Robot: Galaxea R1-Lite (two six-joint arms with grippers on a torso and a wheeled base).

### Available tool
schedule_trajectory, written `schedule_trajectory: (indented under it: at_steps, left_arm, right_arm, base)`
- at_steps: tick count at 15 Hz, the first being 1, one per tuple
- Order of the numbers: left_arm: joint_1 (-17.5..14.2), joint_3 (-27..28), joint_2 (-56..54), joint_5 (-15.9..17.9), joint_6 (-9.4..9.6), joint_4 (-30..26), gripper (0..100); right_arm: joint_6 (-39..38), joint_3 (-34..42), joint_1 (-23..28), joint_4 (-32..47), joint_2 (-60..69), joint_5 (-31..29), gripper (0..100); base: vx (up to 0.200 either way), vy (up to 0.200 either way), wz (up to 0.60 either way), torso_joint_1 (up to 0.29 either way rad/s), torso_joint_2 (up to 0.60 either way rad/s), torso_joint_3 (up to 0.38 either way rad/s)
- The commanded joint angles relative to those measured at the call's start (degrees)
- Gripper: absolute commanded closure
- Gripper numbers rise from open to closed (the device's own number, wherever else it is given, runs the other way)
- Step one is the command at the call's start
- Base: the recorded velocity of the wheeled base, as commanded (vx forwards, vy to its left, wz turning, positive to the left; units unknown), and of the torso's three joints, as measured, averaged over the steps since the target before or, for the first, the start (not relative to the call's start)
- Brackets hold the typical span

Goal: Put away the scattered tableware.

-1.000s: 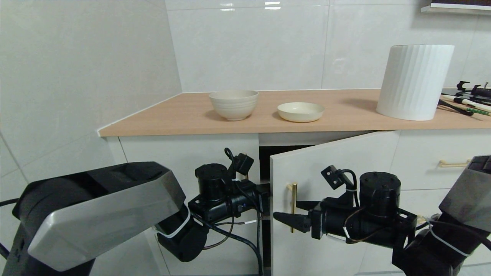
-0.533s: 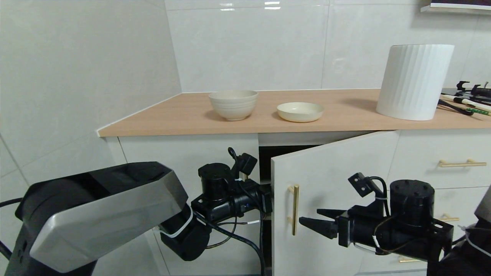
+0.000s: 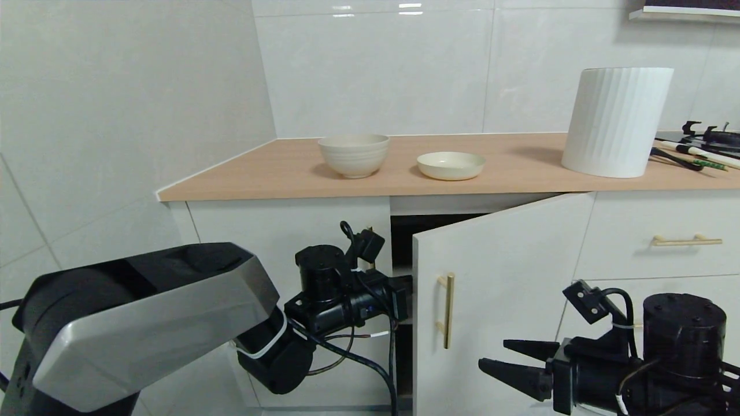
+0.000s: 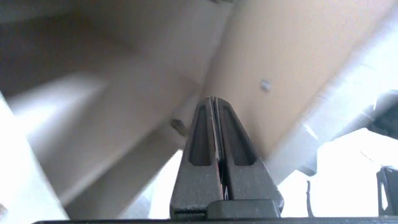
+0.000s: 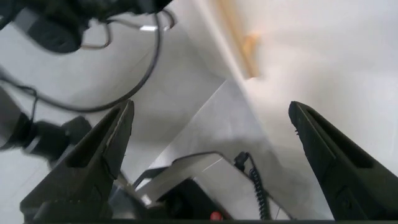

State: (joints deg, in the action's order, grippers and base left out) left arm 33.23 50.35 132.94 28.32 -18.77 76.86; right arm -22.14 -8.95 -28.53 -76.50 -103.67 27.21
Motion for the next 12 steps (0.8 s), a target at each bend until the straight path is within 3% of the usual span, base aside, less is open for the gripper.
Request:
schedule_trajectory:
  at_steps: [1,3,7,12]
  left_arm:
    - [0.6,-0.1,-0.3,0.1,-0.04,0.0,100]
    - [0.7,0.8,0.0,0.1,-0.04,-0.5,100]
    - [0.7,7.7,1.4,0.1,-0.04,-8.0,100]
    - [1.4,8.9,0.5,0.1,-0.12,-11.1,100]
  right_arm:
    - [0.0,1.0,-0.2,0.0,1.5,0.0,0]
    - [0.5,1.1,-0.3,0.0,1.5,0.0,0]
    - [1.6,1.3,-1.0,0.0,0.9,-0.1,0]
    - [1.7,2.4,-2.9,0.0,1.3,-0.1,0]
  base:
    - [-0.200,0.000,0.00,0.002,0.00,0.002]
    - [-0.100,0.000,0.00,-0.004,0.00,0.004]
    - [0.000,0.000,0.00,0.000,0.00,0.000]
    - [0.000,0.000,0.00,0.000,0.00,0.000]
